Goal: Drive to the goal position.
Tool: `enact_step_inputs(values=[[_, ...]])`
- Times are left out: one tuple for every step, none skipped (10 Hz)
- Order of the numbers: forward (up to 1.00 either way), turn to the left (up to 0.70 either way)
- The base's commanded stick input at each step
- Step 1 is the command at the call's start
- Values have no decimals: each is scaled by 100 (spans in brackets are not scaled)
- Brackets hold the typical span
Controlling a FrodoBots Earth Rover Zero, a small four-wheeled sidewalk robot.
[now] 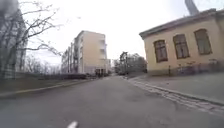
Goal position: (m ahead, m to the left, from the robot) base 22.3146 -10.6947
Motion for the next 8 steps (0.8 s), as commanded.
enact_step_inputs(values=[[100,-40],[100,-40],[100,-40],[100,-10],[100,0],[100,0],[100,0],[100,0]])
